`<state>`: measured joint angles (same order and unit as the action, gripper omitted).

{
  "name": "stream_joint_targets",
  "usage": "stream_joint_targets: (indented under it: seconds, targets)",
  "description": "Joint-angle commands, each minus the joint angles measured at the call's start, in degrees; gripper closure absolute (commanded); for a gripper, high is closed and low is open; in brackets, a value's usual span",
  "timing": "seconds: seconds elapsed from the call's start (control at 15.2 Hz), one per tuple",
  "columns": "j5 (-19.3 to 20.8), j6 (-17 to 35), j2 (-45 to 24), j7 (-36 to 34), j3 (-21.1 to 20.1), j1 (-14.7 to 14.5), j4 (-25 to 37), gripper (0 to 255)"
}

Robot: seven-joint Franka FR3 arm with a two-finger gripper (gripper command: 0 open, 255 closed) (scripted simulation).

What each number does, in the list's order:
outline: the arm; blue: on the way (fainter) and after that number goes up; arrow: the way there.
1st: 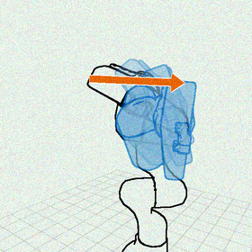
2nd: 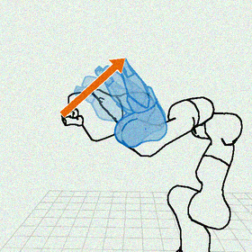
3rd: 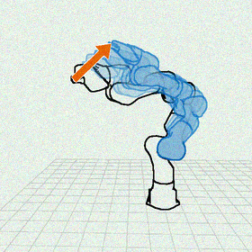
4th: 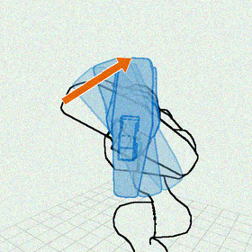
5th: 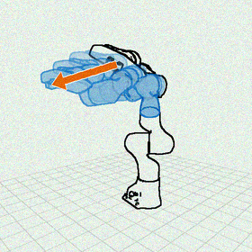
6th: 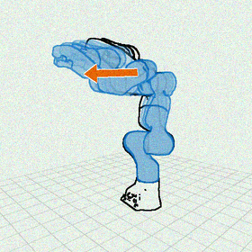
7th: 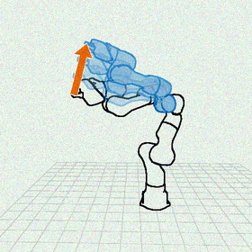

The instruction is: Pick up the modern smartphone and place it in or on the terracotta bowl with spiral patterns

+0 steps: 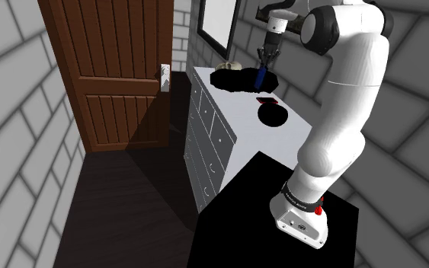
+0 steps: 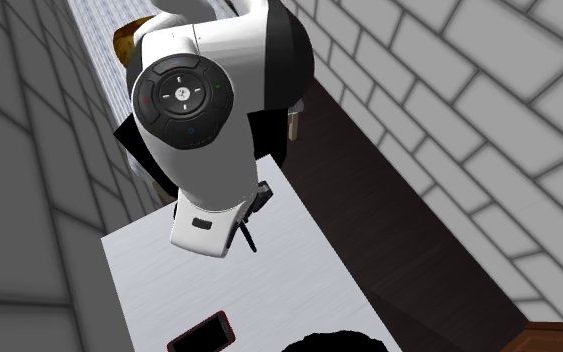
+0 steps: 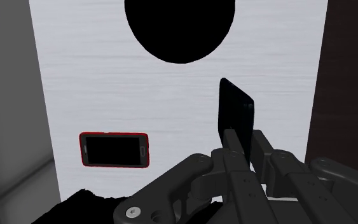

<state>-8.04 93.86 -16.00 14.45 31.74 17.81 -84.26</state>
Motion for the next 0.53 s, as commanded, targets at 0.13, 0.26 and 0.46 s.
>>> stream_joint_targets:
  seconds: [0.13, 0.26, 0.46]
  targets:
    - [-0.1, -3.3, -0.3, 0.0, 0.1, 0.4, 3.6, 255]
    - [-0.3, -5.0, -0.7, 0.0, 0.1, 0.7, 5.6, 255]
    - [0.6, -6.2, 1.2, 0.2, 0.5, 0.5, 5.2, 255]
